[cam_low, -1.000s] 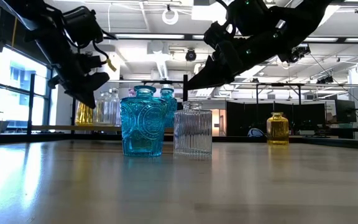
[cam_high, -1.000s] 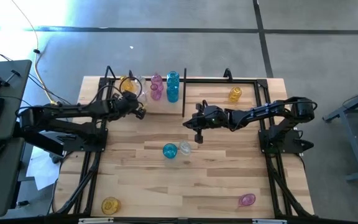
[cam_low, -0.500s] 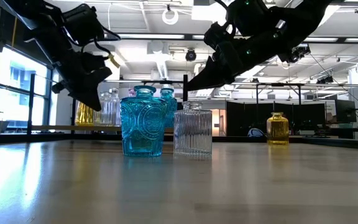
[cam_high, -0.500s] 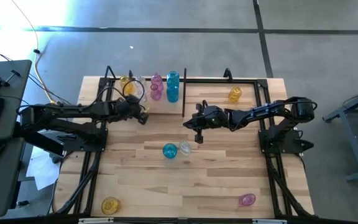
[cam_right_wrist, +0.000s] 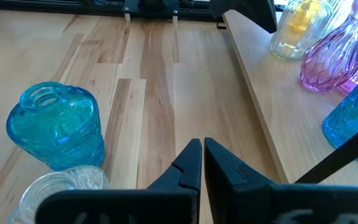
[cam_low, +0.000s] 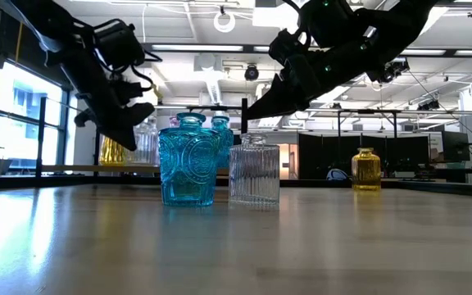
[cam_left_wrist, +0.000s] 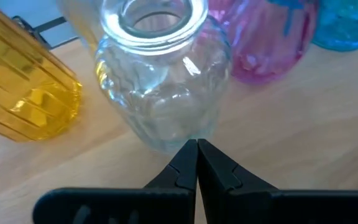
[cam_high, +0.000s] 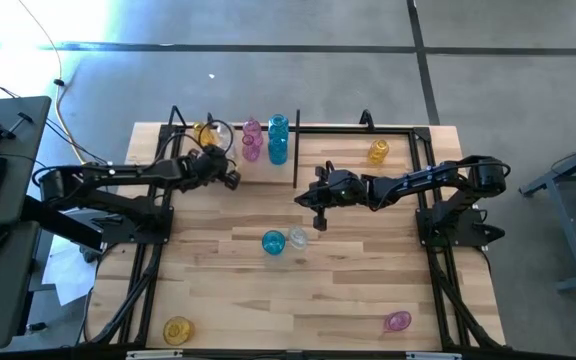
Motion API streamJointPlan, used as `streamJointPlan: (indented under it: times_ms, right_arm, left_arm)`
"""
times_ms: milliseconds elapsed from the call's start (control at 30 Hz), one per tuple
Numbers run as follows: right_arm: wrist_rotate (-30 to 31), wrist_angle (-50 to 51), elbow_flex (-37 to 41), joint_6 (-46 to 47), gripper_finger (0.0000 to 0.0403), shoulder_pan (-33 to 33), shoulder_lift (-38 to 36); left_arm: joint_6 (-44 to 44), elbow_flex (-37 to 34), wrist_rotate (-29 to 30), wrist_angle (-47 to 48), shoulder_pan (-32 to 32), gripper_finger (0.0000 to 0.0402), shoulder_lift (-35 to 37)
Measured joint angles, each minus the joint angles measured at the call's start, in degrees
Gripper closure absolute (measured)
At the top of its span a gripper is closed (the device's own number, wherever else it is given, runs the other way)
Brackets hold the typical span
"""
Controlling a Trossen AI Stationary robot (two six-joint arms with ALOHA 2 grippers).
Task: Sort vases onto shelf
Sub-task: Put the left transparent flower vase aligned with the other transparent flower vase on the shelf
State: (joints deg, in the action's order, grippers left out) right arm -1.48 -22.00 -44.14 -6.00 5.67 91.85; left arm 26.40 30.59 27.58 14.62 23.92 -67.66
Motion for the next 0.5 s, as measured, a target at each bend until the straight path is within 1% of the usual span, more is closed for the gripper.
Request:
streamJointPlan:
  times_ms: [500]
  right_arm:
    - [0.00,0.00,0.00,0.02,0.0403,0.00,0.00]
  left_arm:
    - [-1.61,0.00,-0.09,-0.37,2.52,0.0401,0.07]
